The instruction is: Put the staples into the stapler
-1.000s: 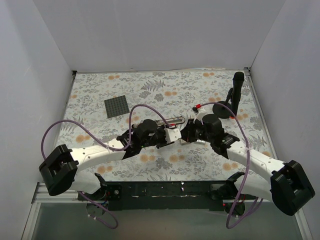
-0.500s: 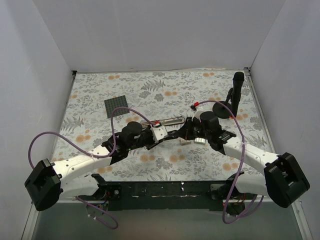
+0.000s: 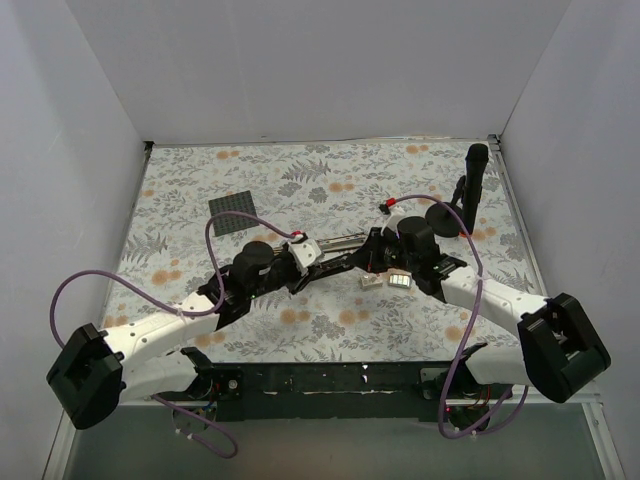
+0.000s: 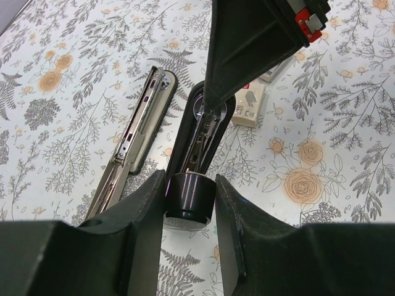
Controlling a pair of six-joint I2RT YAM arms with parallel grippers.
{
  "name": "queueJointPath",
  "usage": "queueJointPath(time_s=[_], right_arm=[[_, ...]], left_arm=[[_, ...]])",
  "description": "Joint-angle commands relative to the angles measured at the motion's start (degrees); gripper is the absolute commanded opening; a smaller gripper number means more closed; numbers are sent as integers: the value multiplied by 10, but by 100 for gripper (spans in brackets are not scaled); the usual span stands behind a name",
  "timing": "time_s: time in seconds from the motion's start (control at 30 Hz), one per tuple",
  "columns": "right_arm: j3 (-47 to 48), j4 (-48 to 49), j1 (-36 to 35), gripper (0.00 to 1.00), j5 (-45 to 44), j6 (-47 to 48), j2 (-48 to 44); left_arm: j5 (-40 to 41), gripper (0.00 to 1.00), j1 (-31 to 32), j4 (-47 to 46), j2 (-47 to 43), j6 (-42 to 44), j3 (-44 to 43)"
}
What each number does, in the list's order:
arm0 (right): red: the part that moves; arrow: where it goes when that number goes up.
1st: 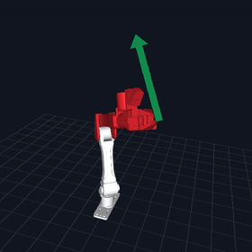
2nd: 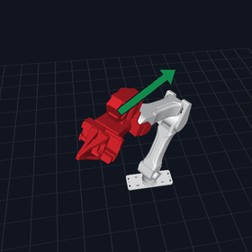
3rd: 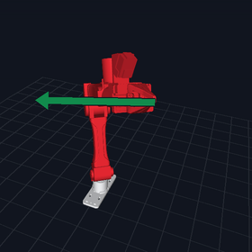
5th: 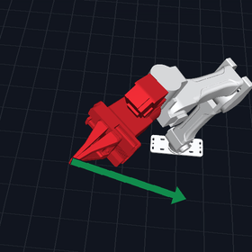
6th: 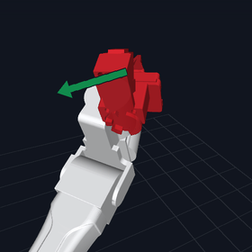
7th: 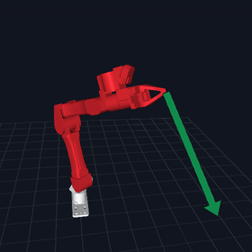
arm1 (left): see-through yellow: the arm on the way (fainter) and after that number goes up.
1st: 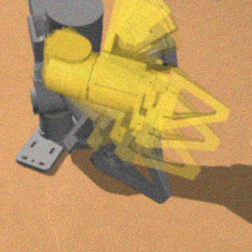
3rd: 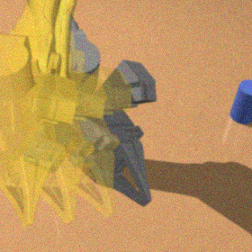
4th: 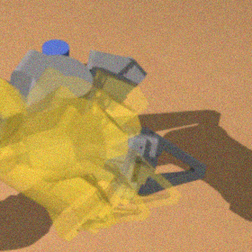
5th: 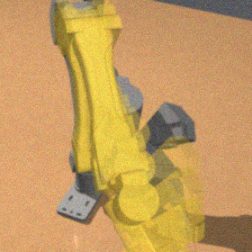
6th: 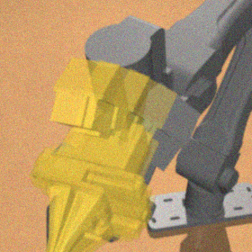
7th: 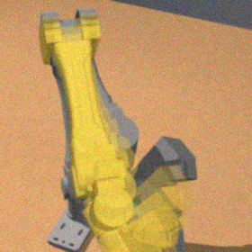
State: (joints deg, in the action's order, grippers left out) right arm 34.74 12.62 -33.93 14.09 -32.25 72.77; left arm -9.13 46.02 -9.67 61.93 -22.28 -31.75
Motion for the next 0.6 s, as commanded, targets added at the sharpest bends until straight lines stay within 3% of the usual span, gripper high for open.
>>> queueJointPath(time_s=[0.0,0.37,0.57], right_arm=[[-14,-80,26,1,-57,46,22],[-25,-77,93,1,-13,68,37],[-16,-85,131,1,17,86,65]], left_arm=[[137,0,-62,72,10,-19,20],[119,0,-131,87,23,-22,31],[94,0,-171,119,83,-38,-4]])
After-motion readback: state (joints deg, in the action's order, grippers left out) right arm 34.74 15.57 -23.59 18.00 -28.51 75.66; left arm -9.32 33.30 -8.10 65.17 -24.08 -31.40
